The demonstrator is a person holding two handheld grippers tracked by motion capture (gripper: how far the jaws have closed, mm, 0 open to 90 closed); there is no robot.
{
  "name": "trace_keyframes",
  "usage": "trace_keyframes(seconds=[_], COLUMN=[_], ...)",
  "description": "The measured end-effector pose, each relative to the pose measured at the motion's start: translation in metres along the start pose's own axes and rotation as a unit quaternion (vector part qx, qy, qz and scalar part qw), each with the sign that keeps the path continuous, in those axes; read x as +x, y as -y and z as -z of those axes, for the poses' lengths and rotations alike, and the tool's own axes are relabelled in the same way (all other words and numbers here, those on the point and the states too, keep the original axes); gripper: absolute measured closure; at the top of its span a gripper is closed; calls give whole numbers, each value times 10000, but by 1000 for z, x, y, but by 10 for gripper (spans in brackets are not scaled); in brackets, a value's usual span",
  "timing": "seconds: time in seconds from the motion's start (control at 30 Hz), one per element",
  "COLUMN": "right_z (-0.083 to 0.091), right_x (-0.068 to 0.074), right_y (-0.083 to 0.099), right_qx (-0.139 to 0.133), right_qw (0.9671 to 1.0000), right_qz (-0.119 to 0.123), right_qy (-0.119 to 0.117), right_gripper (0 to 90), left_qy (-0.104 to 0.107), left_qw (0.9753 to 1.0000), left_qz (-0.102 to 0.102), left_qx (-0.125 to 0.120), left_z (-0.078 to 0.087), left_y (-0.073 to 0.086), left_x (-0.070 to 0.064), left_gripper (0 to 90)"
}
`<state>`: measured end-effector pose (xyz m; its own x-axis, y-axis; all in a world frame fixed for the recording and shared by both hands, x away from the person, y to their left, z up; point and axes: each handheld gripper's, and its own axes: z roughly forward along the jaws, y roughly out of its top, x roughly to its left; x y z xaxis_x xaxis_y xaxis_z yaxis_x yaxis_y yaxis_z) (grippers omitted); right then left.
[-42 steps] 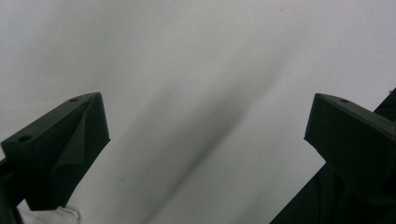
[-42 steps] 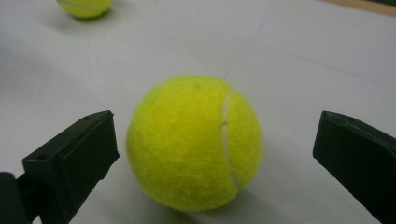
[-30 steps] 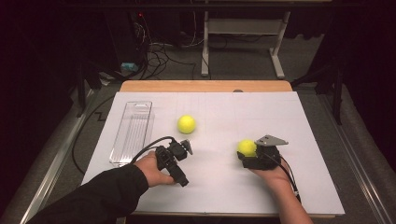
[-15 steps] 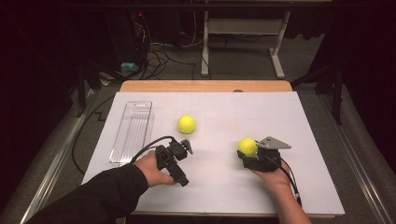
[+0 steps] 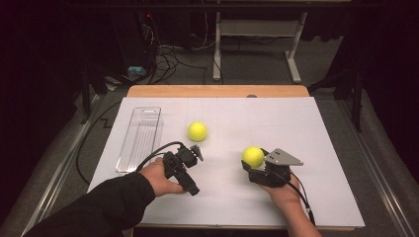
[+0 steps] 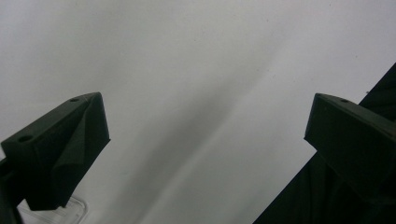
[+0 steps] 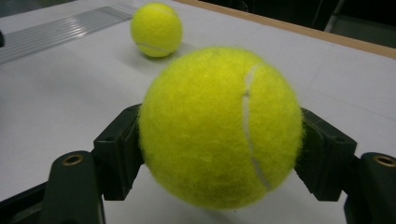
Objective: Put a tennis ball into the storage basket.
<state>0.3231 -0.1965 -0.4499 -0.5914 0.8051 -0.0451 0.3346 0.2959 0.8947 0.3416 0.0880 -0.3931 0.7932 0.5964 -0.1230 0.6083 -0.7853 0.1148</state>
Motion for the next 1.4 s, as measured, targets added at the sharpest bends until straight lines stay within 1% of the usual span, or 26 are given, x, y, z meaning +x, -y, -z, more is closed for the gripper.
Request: trace_keyframes(seconds=[0.1,0.17,0.2,0.23,0.33,0.37,0.4,0.43,0.5,0.53,0.57,0.6,0.63,0.73,0.77,0.83,0.87,0.9,0.97,1.0,1.1,1.17,1.23,1.27,1.33,1.4], right_z=[-5,-7,-7,-11,-15,-16,-16,-18,-20,-20,-22,-22,-24,-28,-28,-32,-32,-33,-34,-34,-35,-35,-35,-36,-36,-37], right_x=[14,22,22,32,44,49,49,56,61,61,66,66,71,78,78,83,83,86,87,88,89,91,92,93,94,95], right_y=[-4,-7,-7,-10,-12,-13,-13,-14,-15,-15,-15,-15,-16,-16,-16,-15,-15,-13,-13,-12,-11,-10,-9,-8,-8,-7], right_qx=[-47,-47,-47,-65,-75,-80,-80,-96,-109,-109,-131,-131,-142,-138,-138,-112,-112,-84,-61,-38,-53,-58,-85,-72,-85,-82], right_qw=[9998,9996,9996,9991,9983,9981,9981,9975,9969,9969,9963,9963,9961,9953,9953,9945,9945,9941,9941,9938,9932,9933,9931,9927,9921,9921], right_qz=[162,216,216,283,366,351,351,377,396,396,402,402,407,393,393,458,458,486,495,502,526,491,505,493,544,540], right_qy=[-116,-193,-193,-308,-458,-505,-505,-594,-666,-666,-748,-748,-774,-869,-869,-932,-932,-962,-963,-992,-1038,-1041,-1055,-1097,-1123,-1129], right_gripper=[270,270,270,270,270,270,270,270,270,270,270,270,270,270,270,270,270,270,270,270,270,270,270,270,270,270], left_qy=[-19,-19,-19,-30,-27,-33,-33,-13,-23,-35,-36,-36,-53,-69,-74,-94,-94,-85,-80,-82,-86,-95,-85,-103,-111,-118], left_qw=[10000,10000,10000,10000,10000,10000,10000,10000,10000,10000,9999,9999,9999,9999,9999,9999,9999,9998,9999,9998,9998,9998,9996,9997,9997,9997], left_qz=[1,9,9,-2,1,27,27,37,29,30,55,55,59,32,40,37,37,62,44,68,68,76,100,82,55,73], left_qx=[-15,-33,-33,-27,-53,-80,-80,-82,-76,-71,-108,-108,-102,-95,-120,-120,-120,-160,-136,-161,-171,-183,-230,-218,-203,-225], left_z=[2,5,5,6,8,10,10,11,12,12,13,13,15,18,19,22,22,23,25,26,30,33,38,41,44,45], left_y=[0,1,1,1,1,2,2,3,3,3,3,3,2,2,2,1,1,1,1,1,0,-1,-2,-4,-7,-8], left_x=[0,0,0,1,1,1,1,2,2,3,3,3,3,2,2,2,2,2,3,3,4,4,4,4,3,2], left_gripper=[6,6,6,6,6,6,6,6,6,6,6,6,6,6,6,6,6,6,6,6,6,6,6,6,5,6])
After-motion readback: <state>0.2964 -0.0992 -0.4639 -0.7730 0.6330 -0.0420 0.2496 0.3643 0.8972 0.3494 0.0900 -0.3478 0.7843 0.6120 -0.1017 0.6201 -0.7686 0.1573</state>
